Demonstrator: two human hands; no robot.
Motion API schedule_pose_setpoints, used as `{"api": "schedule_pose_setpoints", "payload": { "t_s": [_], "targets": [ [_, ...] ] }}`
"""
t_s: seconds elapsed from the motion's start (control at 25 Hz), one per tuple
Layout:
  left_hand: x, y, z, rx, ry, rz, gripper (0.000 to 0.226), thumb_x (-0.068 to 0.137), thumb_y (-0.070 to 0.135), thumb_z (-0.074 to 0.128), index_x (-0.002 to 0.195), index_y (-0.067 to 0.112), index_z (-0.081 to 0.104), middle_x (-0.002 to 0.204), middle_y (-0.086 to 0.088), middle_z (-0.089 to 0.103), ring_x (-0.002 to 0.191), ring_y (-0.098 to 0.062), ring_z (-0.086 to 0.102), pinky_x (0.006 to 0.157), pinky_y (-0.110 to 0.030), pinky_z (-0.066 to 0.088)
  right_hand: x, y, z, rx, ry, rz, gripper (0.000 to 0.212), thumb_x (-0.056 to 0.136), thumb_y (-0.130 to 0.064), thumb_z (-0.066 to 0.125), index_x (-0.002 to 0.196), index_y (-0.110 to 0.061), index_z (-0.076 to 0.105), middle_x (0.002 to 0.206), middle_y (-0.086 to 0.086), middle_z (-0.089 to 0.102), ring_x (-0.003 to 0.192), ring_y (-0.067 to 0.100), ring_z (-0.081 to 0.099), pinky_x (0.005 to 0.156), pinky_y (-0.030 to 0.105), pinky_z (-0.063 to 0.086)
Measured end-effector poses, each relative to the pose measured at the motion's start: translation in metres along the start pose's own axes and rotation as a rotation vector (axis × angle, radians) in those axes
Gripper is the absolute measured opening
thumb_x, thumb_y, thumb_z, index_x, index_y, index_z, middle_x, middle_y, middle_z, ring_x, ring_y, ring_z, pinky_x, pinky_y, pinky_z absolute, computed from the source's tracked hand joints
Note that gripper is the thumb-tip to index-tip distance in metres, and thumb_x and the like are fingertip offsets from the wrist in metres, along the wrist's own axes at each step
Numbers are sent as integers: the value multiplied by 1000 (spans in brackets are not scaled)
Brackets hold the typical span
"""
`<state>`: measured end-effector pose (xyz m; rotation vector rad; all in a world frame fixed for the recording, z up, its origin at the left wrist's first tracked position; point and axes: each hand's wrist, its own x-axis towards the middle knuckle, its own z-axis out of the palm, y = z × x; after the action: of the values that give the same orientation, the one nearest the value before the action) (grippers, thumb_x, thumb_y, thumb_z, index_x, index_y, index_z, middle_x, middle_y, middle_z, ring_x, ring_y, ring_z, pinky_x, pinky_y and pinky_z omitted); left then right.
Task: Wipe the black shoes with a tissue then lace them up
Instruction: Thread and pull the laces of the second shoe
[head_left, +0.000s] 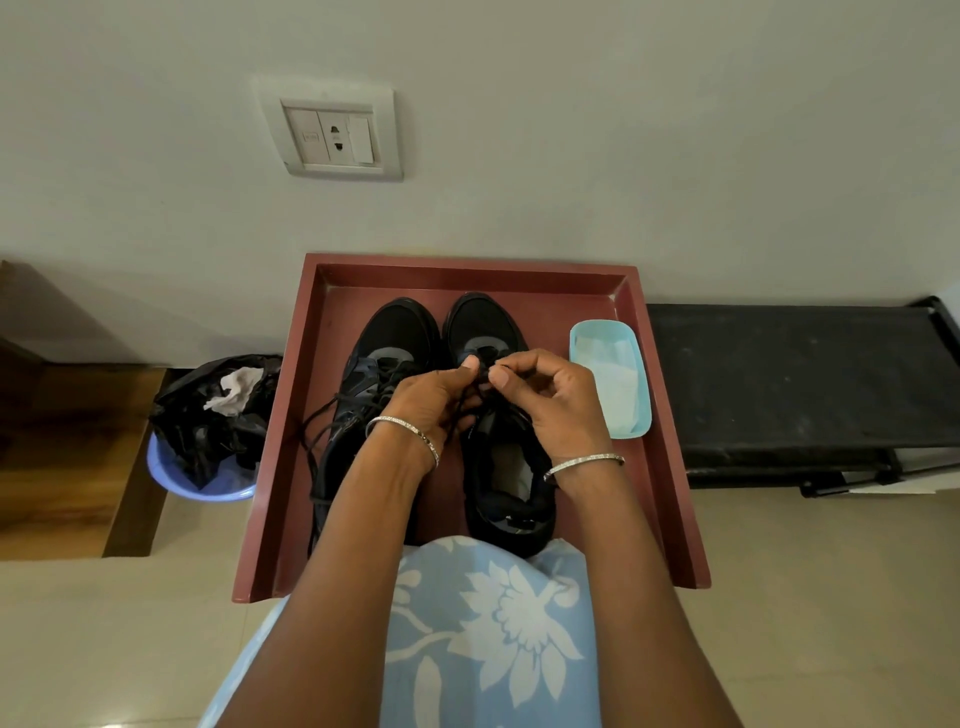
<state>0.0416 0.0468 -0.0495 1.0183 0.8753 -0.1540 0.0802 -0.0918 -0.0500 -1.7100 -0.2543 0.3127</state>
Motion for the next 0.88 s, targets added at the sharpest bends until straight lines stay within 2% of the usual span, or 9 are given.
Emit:
{"api": "schedule_pose_setpoints", "payload": {
  "t_s": [0.08,0.12,0.2,0.36,0.48,0.6,0.76,0.88],
  "targets": [
    [9,-6,-1,-12,117,1,13,93,20,68,90,8,68,77,-3,69,64,-10,63,54,-23,50,-8,-6,-5,213,-49,147,5,93,-9,68,89,-7,69,96,9,75,68,7,65,61,20,52],
    [12,-8,1,-26,175,28,12,94,18,68,89,7,65,77,-4,68,65,-11,63,53,-24,51,-11,-8,-10,269,-56,228,8,96,-10,64,89,-7,65,94,8,75,58,5,58,51,15,44],
    [16,-11,5,-17,274,122,19,95,15,67,78,10,58,71,-4,66,61,-13,62,53,-26,51,-18,-8,-21,259,-27,368,12,100,-13,59,89,-9,63,86,3,72,47,5,44,42,14,31],
    [25,-14,10,345,409,375,23,92,25,70,77,15,56,74,-1,72,65,-13,69,65,-36,58,-22,-7,-29,278,2,472,20,103,-9,51,84,-7,59,72,0,62,38,4,30,36,15,23],
    [28,-17,11,541,488,453,26,89,34,71,74,23,53,73,2,71,69,-19,70,71,-42,58,-24,-9,-31,257,-16,497,22,103,-10,52,83,-7,60,69,1,61,36,4,27,36,16,23],
    [26,-15,16,659,544,496,26,90,35,70,77,20,53,71,3,68,68,-17,65,63,-35,51,-25,-9,-32,207,-30,481,22,102,-10,54,81,-7,62,67,1,62,37,5,27,39,18,23],
    [21,-18,18,711,617,511,23,90,34,70,82,17,57,69,5,63,68,-17,62,59,-31,42,-28,-4,-26,174,-34,507,24,102,-9,55,79,-7,63,69,3,62,38,7,26,42,20,23],
    [26,-17,17,719,548,543,23,90,37,70,81,21,56,70,6,65,69,-18,65,60,-33,48,-24,-6,-28,155,0,497,25,102,-9,54,78,-7,62,67,3,61,36,5,26,38,17,24]
  ]
}}
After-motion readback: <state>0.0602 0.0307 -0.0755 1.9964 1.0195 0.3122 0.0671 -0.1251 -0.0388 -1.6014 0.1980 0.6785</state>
